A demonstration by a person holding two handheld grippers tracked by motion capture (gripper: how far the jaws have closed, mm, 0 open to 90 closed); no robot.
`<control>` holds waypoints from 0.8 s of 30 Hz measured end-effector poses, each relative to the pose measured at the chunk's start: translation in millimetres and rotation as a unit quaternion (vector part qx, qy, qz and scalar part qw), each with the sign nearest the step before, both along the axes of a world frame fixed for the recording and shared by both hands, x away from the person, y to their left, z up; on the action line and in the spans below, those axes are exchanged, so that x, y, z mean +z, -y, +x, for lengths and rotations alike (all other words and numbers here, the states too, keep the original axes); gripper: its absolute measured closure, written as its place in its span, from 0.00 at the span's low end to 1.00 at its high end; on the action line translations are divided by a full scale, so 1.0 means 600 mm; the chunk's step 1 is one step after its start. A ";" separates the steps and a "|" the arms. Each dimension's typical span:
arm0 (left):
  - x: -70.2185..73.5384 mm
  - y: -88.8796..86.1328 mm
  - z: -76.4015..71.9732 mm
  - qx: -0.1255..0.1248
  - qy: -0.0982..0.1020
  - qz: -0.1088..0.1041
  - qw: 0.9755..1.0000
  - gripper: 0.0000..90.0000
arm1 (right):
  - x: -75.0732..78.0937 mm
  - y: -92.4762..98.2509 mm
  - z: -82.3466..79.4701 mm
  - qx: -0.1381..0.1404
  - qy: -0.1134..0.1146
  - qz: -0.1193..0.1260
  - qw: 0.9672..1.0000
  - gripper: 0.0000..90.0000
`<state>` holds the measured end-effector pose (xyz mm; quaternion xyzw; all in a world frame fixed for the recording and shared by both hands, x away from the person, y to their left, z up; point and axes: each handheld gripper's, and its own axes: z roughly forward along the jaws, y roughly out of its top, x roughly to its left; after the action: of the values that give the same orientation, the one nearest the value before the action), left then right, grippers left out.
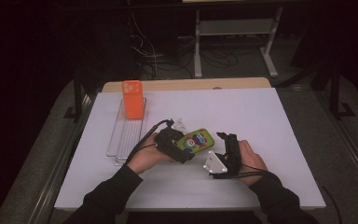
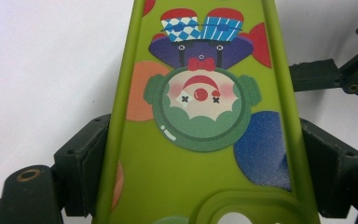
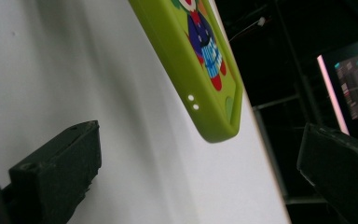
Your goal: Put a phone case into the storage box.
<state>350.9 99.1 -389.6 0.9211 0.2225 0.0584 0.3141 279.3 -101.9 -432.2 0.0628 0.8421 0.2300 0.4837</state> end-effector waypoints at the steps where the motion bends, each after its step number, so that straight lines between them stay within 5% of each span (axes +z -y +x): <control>1: -0.002 0.002 -0.001 0.006 -0.001 -0.009 1.000 0.17 | -0.001 -0.001 -0.001 0.003 0.010 -0.008 1.000 0.00; 9: -0.001 0.001 -0.001 0.000 -0.001 -0.004 1.000 0.17 | -0.002 -0.015 -0.011 0.013 0.073 -0.058 0.996 0.04; 13: -0.001 0.002 -0.002 -0.002 0.001 -0.003 1.000 0.17 | -0.008 -0.022 -0.020 0.016 0.093 -0.063 0.994 0.13; 15: -0.001 0.003 -0.002 -0.002 0.002 -0.004 1.000 0.17 | -0.007 -0.024 -0.019 0.030 0.121 -0.086 0.988 0.16; 16: -0.001 0.003 -0.002 -0.002 0.002 -0.004 1.000 0.17 | -0.010 -0.026 -0.021 0.021 0.117 -0.081 0.990 0.18; 17: -0.001 0.003 -0.003 -0.003 0.001 -0.006 1.000 0.17 | -0.010 -0.026 -0.019 0.032 0.132 -0.098 0.986 0.20; 24: -0.002 0.006 -0.006 -0.001 -0.004 -0.020 1.000 0.17 | -0.016 -0.032 -0.023 0.046 0.153 -0.123 0.979 0.42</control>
<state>347.4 95.4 -390.6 0.9148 0.2241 0.0503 0.3321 265.6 -83.0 -441.9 -0.0714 0.7817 0.1538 0.6001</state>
